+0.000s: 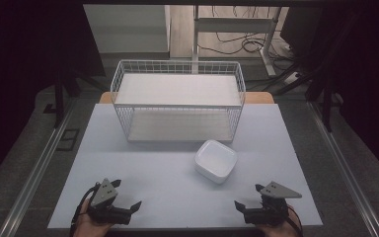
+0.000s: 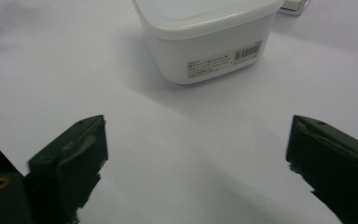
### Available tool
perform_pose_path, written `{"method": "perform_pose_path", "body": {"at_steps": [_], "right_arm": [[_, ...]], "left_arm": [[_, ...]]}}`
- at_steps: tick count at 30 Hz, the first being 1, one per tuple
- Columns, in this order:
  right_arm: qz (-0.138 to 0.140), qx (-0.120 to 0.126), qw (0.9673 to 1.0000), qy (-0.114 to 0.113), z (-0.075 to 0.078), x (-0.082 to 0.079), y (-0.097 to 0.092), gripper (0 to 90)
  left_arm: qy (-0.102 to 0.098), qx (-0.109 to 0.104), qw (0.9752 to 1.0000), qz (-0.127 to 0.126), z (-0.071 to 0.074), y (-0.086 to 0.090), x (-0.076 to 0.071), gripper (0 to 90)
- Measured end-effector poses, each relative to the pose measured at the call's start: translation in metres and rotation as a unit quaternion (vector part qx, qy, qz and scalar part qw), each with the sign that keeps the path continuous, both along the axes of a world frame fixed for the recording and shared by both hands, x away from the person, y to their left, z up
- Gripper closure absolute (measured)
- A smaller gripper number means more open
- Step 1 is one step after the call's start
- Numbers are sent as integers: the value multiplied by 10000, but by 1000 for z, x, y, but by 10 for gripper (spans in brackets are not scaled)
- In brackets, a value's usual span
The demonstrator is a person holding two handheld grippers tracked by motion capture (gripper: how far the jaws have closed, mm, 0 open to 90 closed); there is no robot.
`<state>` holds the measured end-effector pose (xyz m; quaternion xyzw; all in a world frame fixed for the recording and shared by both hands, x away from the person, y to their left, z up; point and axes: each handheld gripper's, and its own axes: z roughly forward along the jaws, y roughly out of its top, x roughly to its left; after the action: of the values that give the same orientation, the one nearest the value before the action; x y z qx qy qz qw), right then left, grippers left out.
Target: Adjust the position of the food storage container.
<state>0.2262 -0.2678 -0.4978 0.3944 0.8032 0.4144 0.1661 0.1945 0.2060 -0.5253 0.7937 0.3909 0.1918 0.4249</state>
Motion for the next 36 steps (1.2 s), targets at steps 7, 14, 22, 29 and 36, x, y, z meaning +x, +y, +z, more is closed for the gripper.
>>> {"method": "perform_pose_path", "body": {"at_steps": [7, 14, 22, 29, 36], "right_arm": [[48, -28, 10000, -25, 6, 9, 0, 297], [128, -6, 9999, 15, 12, 24, 1, 606], [202, -114, 9997, -119, 20, 45, 9, 891], [50, 102, 9998, -165, 30, 70, 15, 892], [-84, 129, 9997, -181, 34, 102, 24, 892]], "left_arm": [[-108, 38, 9999, 69, -2, 2, 0, 1], [-184, 2, 9998, 93, -1, 5, -2, 6], [-131, 55, 9999, 79, -3, 4, -1, 9], [-185, 85, 9998, 79, -2, 4, -1, 9], [-278, -18, 9996, 44, 0, 4, -3, 7]]}}
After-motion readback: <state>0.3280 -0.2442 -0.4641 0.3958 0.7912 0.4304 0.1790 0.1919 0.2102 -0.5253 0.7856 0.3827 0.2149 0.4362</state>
